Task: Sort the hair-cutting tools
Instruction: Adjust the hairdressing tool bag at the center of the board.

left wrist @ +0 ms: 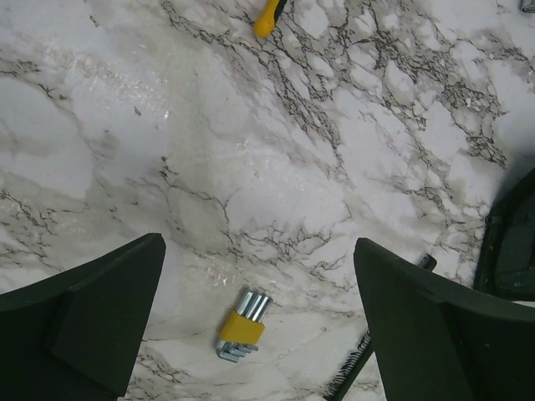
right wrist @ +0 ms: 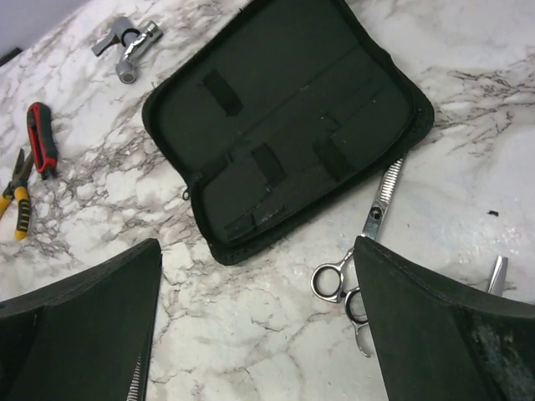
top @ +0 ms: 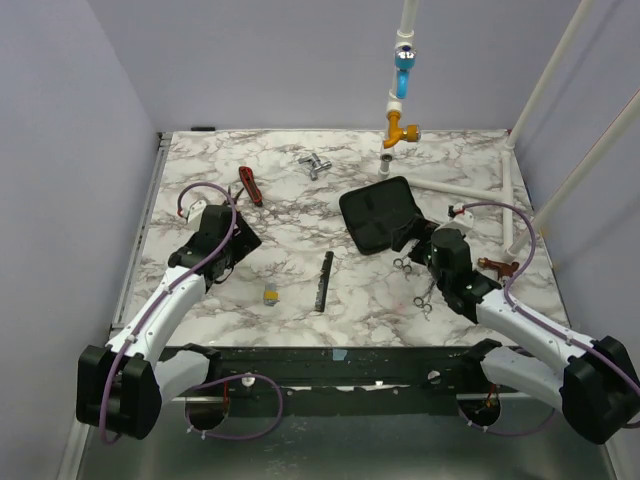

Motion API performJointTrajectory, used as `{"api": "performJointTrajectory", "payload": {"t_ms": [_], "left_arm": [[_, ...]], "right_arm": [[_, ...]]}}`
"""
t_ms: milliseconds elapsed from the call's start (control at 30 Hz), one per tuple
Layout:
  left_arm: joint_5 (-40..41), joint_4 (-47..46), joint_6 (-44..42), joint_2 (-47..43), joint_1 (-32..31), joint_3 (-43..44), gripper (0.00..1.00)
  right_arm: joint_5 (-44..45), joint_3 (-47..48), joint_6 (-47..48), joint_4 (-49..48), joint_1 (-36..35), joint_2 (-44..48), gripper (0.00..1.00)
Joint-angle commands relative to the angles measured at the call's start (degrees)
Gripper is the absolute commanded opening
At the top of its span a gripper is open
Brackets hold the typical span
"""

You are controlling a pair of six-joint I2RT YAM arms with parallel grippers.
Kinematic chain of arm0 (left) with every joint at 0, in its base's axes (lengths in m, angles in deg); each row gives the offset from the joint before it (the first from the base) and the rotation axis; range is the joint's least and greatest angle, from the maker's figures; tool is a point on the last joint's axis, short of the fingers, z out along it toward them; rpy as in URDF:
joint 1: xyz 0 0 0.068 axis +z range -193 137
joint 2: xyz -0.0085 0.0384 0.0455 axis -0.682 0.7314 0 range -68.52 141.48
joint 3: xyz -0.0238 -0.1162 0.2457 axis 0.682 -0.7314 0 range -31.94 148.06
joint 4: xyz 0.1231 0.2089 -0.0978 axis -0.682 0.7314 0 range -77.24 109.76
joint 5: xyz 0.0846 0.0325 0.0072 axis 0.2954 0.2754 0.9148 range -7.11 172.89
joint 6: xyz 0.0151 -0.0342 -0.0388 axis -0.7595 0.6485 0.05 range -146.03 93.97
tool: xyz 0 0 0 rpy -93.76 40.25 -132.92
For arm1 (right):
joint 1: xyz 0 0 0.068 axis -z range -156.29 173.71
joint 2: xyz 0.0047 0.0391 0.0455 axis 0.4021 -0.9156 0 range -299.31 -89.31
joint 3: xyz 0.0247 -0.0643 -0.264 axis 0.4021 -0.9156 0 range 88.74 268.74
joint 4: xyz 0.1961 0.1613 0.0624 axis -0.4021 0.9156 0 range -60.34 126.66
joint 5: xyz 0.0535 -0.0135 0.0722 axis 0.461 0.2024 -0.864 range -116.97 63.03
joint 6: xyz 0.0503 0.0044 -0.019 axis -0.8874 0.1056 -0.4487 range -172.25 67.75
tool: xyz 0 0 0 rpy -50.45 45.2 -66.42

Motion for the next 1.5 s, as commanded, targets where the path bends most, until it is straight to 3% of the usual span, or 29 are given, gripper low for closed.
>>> {"api": "performJointTrajectory", "payload": {"t_ms": [0, 67, 167, 367, 567, 667, 800, 1033, 1233, 1333, 1467], "left_arm": [[-0.7, 2.1, 3.1, -1.2, -0.2, -0.6, 0.99], [-1.3, 0.6, 3.0, -2.9, -0.2, -2.1, 0.99], [-3.5, -1.9, 1.0, -4.8, -0.2, -3.1, 0.99], [-2.9, -1.2, -0.3, -7.5, -0.2, -2.5, 0.99], [8.3, -1.8, 2.2, -11.0, -4.2, -4.5, 0.98], [10.3, 1.5, -1.5, -8.1, -5.5, -1.2, 0.99], [6.2, 7.5, -1.3, -2.6, -5.5, 3.9, 0.99], [-7.1, -7.9, 0.3, -9.3, -7.1, -7.3, 0.99], [-11.7, -20.3, -0.4, -17.7, -10.3, -18.1, 0.98], [-11.7, -22.3, 0.6, -21.0, -11.2, -21.4, 0.97], [-11.9, -22.7, 1.0, -22.4, -11.4, -24.0, 0.97]], "right_arm": [[5.0, 0.0, -8.0, 6.0, 0.1, 0.7, 1.00], [5.5, -0.4, -11.6, 9.0, 0.1, 1.7, 1.00], [1.0, -2.8, -6.9, 4.7, 0.0, 3.4, 1.00], [1.1, -5.4, -6.6, 1.5, 0.0, 6.9, 1.00], [-2.9, -1.5, -3.7, 5.4, 0.0, 6.2, 1.00], [-5.5, -0.9, -2.7, 5.6, 0.0, 6.2, 1.00], [-10.2, 0.5, 0.8, 5.6, 0.1, 6.4, 1.00], [-11.2, 5.4, 2.4, 10.6, 0.0, -1.1, 1.00], [-15.8, 3.8, -0.1, 5.1, 0.1, -7.2, 0.96], [-9.2, 3.9, -2.5, 4.5, 0.2, -9.2, 0.95], [-11.9, 7.1, -0.9, 1.3, 0.0, -14.6, 0.86]]}}
